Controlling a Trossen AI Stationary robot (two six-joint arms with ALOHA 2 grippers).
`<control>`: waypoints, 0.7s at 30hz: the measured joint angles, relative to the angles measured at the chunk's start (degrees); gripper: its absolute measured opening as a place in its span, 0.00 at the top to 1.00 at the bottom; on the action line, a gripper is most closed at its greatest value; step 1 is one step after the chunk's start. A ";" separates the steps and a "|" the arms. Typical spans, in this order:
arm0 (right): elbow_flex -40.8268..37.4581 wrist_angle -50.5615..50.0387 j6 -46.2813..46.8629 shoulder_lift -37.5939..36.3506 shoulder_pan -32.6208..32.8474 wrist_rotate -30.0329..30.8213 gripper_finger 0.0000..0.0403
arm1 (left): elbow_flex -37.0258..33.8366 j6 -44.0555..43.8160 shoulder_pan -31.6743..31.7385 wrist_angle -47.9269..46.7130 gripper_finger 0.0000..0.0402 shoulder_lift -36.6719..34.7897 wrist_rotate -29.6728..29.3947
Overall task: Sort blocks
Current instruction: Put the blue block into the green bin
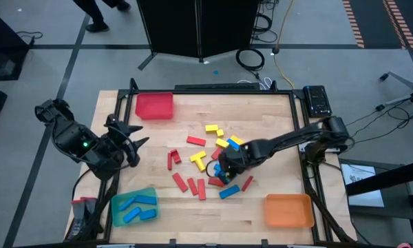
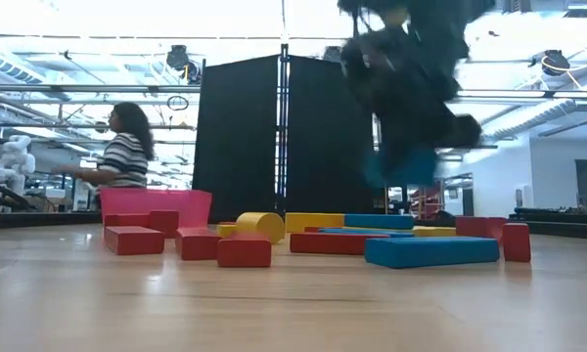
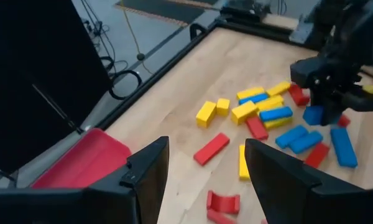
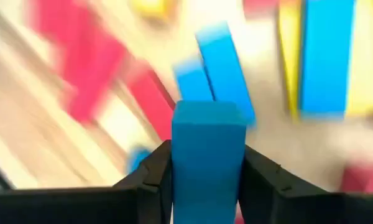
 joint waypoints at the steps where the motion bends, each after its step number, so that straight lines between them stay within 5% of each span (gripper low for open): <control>1: 1.48 -0.05 -1.18 -1.11 -0.40 2.20 0.72 | -0.26 0.04 0.51 1.08 0.46 -0.15 -0.42; 9: 14.33 6.94 -18.37 -9.74 -4.43 17.33 0.72 | -1.07 14.92 5.56 20.48 0.46 -0.74 -2.00; 16: 24.69 11.95 -31.30 -11.10 -8.27 14.57 0.72 | -1.07 39.59 11.52 50.33 0.46 -0.23 13.47; 21: 29.89 14.08 -36.56 -10.93 -8.64 13.94 0.72 | -1.05 45.87 16.51 59.57 0.46 1.06 18.45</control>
